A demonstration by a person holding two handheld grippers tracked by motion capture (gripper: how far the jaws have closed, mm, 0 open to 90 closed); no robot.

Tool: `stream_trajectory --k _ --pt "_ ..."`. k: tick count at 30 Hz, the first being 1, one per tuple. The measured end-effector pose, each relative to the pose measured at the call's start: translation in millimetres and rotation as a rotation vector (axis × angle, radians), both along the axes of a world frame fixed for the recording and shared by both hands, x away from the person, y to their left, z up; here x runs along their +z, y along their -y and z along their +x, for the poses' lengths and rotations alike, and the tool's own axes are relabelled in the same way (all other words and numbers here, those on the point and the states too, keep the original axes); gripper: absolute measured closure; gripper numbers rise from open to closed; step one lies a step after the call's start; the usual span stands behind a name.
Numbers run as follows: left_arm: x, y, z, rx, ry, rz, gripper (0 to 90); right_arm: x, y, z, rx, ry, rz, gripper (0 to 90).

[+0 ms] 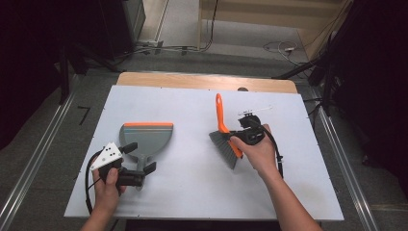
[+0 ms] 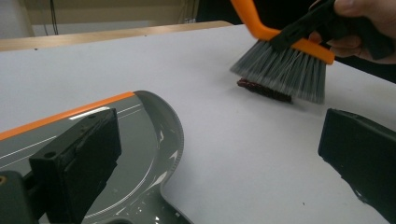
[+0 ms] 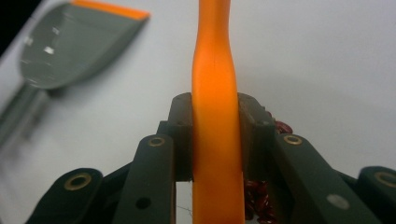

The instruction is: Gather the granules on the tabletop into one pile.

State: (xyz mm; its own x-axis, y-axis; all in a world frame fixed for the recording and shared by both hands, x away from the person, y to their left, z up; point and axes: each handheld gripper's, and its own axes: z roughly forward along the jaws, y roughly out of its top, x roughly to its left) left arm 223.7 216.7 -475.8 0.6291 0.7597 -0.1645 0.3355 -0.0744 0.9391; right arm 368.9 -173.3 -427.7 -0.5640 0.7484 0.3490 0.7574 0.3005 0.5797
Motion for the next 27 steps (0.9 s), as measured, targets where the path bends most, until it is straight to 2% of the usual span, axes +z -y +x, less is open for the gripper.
stream_trajectory --k 2,3,6,10,14,16,21,24,27 --pt "0.1 0.0 -0.2 0.001 -0.001 0.001 0.0 10.1 11.2 0.7 -0.028 0.028 0.028 68.9" --pt "0.1 0.0 -0.2 0.001 -0.002 0.002 0.0 14.7 17.0 1.3 -0.053 0.055 0.015 68.9" --pt "-0.2 0.7 0.1 0.002 -0.002 0.001 0.0 24.5 34.7 6.0 -0.132 0.093 -0.038 68.9" --pt "-0.1 1.1 0.2 0.001 -0.001 0.003 0.0 20.1 46.7 11.9 -0.217 0.140 -0.196 68.9" --pt "-0.3 1.1 0.4 0.002 -0.002 0.003 0.0 2.5 40.8 13.3 -0.207 0.164 -0.341 68.9" --pt "-0.4 1.1 0.6 -0.001 -0.002 0.008 0.0 -4.4 33.6 11.5 -0.195 0.175 -0.394 68.9" --pt "-0.7 1.3 0.7 -0.002 -0.003 0.008 0.0 -10.9 12.9 4.8 -0.154 0.187 -0.412 68.9" --pt "-0.3 1.0 0.2 0.000 -0.001 0.007 0.0 -10.3 3.5 3.4 -0.128 0.179 -0.389 68.9" --pt "0.0 0.5 -0.2 -0.001 -0.001 0.005 0.0 -8.0 -2.8 2.6 -0.115 0.192 -0.392 68.9"
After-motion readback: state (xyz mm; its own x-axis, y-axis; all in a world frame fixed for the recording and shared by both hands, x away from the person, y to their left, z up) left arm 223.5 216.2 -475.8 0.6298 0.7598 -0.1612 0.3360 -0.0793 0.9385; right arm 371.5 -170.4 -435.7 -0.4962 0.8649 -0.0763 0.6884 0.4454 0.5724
